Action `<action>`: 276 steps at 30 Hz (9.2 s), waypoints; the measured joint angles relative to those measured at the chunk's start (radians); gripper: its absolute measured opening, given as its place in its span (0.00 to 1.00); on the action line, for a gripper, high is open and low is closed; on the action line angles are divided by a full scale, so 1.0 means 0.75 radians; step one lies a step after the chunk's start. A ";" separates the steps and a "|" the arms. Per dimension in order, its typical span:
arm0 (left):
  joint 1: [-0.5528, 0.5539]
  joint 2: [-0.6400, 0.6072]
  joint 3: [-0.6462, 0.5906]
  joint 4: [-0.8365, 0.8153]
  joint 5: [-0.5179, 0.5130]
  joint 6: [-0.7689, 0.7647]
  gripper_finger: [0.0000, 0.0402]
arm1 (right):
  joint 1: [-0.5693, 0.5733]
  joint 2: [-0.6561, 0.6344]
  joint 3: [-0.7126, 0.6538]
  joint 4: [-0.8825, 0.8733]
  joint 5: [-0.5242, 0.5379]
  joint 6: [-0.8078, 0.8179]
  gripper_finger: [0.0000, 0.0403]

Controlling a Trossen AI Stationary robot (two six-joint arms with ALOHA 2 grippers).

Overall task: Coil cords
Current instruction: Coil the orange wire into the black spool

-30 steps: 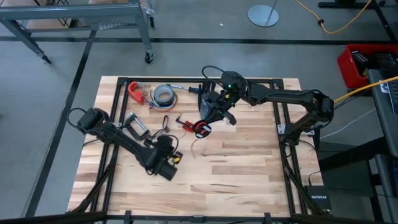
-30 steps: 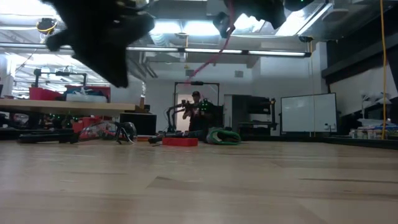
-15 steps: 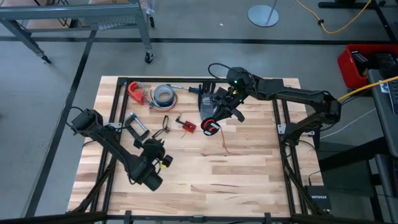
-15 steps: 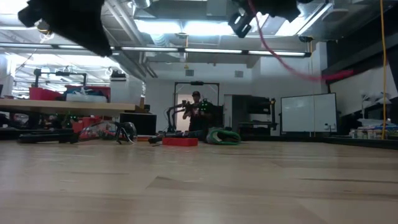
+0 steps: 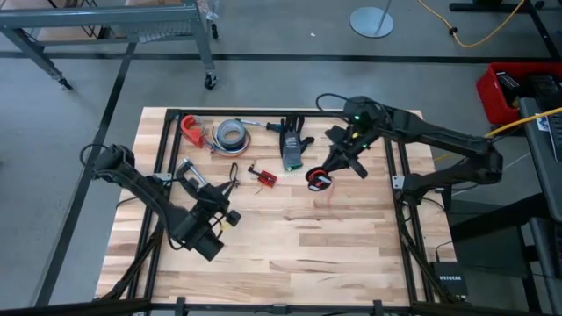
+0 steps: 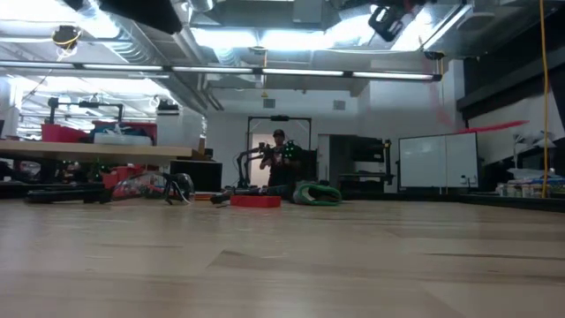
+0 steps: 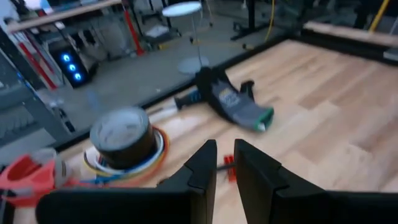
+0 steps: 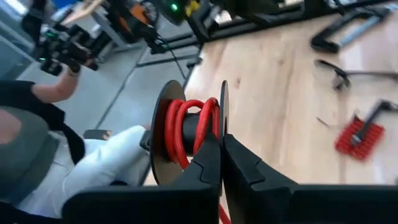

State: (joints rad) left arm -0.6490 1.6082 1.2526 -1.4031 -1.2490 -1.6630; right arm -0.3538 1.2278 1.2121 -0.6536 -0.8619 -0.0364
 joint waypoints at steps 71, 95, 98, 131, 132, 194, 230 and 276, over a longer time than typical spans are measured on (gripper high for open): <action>0.553 0.073 -0.582 2.697 0.839 1.487 0.06 | 0.001 -0.165 -0.546 1.288 0.219 0.117 0.01; 0.591 0.072 -0.582 2.722 0.953 1.665 0.23 | 0.002 -0.012 -0.546 1.642 0.264 0.254 0.01; 0.600 0.072 -0.582 2.720 0.952 1.665 0.22 | 0.011 -0.006 -0.546 1.672 0.264 0.274 0.01; 0.586 0.072 -0.581 2.724 0.990 1.644 0.20 | 0.070 -0.006 -0.546 1.642 0.377 0.211 0.01; 0.586 0.072 -0.581 2.724 0.990 1.643 0.20 | 0.070 -0.006 -0.546 1.643 0.381 0.210 0.01; 0.587 0.071 -0.581 2.722 0.991 1.706 0.13 | 0.071 -0.007 -0.546 1.798 0.417 0.217 0.01; 0.545 -0.141 -0.581 2.207 0.901 1.450 0.00 | 0.070 -0.007 -0.545 1.129 0.328 0.069 0.01; 0.582 -0.322 -0.582 2.295 0.872 1.406 0.00 | 0.220 0.066 -0.546 0.660 1.003 -0.123 0.01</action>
State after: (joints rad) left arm -0.2127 1.3670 0.8162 0.3180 -0.5954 -0.6087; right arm -0.1887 1.2770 0.8028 -0.1587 -0.1100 -0.1283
